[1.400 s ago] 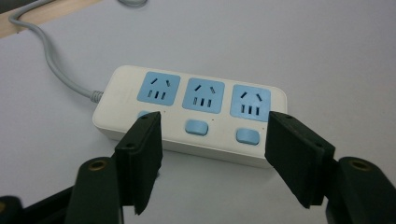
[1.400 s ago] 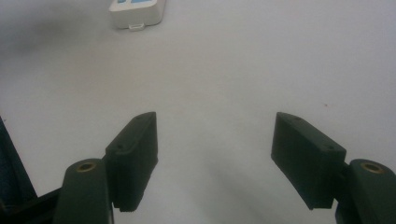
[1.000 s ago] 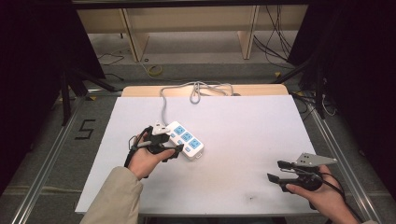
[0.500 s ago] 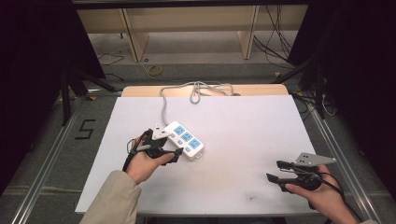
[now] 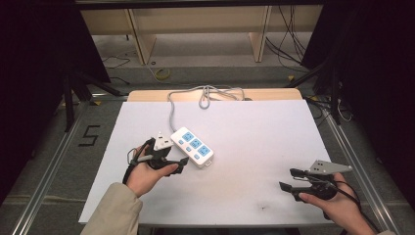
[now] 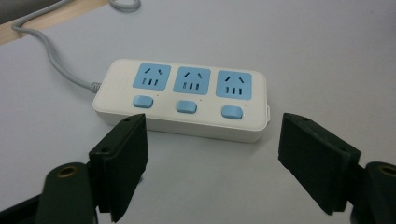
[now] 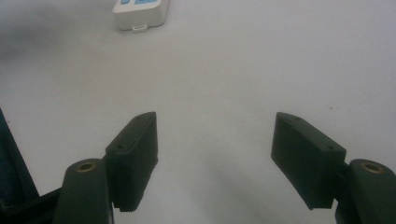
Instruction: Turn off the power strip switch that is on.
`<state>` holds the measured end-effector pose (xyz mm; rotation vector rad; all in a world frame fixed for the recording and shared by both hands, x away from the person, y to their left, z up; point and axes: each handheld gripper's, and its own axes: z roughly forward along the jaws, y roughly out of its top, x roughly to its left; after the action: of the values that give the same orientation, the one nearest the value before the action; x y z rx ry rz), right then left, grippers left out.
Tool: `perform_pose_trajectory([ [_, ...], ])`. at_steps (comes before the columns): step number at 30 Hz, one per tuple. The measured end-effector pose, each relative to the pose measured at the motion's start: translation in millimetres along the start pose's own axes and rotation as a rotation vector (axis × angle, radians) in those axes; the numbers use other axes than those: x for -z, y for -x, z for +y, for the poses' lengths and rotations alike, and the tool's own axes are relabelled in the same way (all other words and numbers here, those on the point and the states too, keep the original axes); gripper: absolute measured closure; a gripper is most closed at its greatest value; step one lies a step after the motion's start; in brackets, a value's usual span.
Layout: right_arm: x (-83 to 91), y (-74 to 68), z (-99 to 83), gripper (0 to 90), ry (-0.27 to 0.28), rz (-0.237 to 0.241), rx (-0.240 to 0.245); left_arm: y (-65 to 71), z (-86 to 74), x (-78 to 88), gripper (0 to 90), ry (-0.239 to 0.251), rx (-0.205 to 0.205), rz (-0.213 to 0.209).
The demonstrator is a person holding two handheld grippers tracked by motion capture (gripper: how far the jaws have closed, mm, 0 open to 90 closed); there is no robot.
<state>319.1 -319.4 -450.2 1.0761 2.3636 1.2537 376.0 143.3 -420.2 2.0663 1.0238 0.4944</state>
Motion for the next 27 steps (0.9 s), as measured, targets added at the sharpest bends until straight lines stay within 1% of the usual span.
perform_pose_trajectory([
  [4,-0.8,-0.2,0.1,32.0,-0.002,0.0,-0.001,-2.3,-2.0,3.9,22.8,-0.003,-0.006,0.0],
  [6,-1.2,-0.2,0.2,32.0,-0.003,0.001,-0.004,-4.7,-2.1,7.4,22.3,0.004,-0.003,-0.001],
  [11,-1.6,-0.1,0.3,32.0,-0.003,0.002,-0.005,-9.2,-4.3,12.9,21.9,0.017,0.005,0.012],
  [17,-1.7,-0.1,0.5,32.0,-0.002,0.002,-0.006,-8.4,-9.5,15.3,21.2,0.007,-0.003,0.005],
  [23,-2.1,0.1,0.5,32.0,-0.002,0.004,-0.006,-8.4,-12.1,18.5,20.9,0.022,0.0,0.015],
  [27,-2.2,0.3,0.6,32.0,0.0,0.003,-0.008,-8.4,-14.6,19.4,20.5,0.016,-0.001,0.016],
])
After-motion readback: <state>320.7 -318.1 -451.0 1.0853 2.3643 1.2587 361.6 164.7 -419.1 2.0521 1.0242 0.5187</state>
